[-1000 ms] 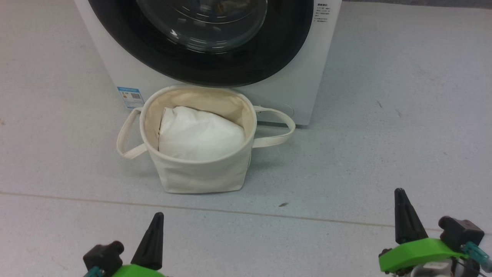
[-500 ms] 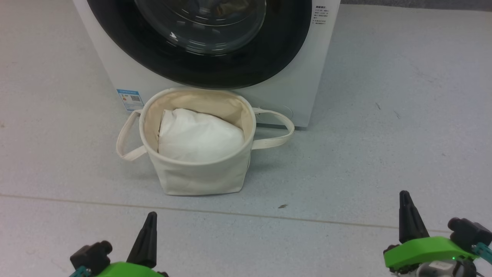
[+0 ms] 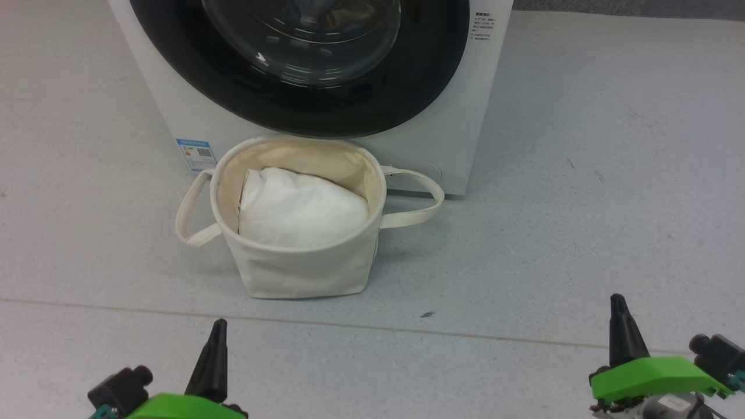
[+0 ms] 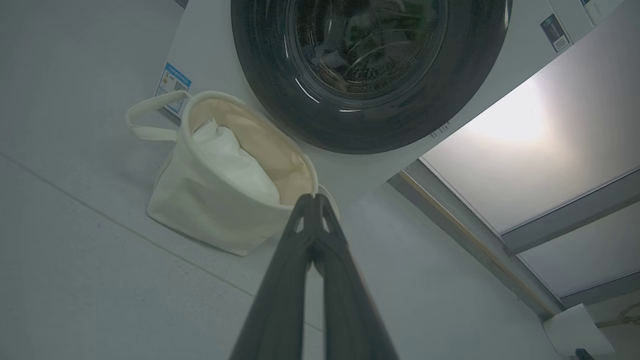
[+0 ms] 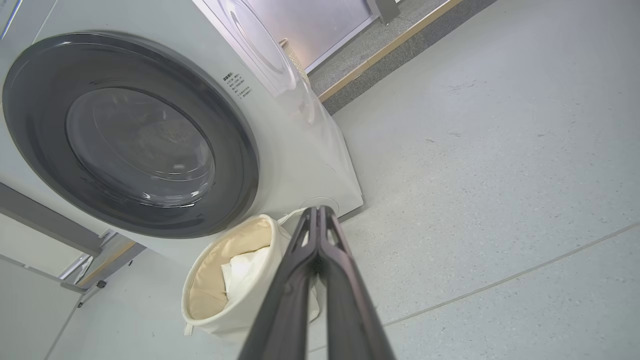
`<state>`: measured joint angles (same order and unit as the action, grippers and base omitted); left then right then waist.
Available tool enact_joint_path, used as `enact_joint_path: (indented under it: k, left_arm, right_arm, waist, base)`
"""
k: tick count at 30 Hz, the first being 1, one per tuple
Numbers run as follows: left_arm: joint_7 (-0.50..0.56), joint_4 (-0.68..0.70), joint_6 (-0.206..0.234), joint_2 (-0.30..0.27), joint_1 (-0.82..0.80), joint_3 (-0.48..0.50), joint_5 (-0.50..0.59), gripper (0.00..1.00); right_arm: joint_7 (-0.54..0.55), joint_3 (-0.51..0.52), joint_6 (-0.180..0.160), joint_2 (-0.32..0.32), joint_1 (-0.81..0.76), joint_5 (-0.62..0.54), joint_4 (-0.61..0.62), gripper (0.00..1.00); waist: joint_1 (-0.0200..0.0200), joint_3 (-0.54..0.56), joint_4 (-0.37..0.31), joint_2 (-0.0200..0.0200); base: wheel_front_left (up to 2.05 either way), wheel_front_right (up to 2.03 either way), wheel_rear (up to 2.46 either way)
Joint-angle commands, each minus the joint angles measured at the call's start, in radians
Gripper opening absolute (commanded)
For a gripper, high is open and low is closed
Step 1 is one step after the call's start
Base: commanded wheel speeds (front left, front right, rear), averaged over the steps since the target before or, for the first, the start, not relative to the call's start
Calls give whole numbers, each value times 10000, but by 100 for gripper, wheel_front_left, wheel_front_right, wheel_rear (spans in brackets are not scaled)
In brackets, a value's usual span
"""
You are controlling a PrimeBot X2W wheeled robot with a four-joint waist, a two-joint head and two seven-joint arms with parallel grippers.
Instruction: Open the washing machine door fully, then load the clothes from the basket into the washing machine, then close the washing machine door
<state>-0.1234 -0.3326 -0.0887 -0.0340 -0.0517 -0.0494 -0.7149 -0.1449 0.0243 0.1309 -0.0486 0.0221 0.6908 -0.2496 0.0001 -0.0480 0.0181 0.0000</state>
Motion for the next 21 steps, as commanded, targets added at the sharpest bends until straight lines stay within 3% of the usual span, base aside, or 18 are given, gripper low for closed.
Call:
enact_joint_path:
  k: [1, 21]
  left_arm:
    - [75, 369, -49, -60, -436, 218, -305, 0]
    - [634, 492, -140, -85, -467, 563, -2414, 0]
  right_arm:
    - [67, -4, -1, -184, 479, 341, 283, 0]
    - [600, 114, -1, -216, 563, 2584, 232, 0]
  waist:
    - [0, 9, -4, 0]
    - [0, 116, -47, 0]
  base:
    - [0, 0, 0]
    - [0, 0, 0]
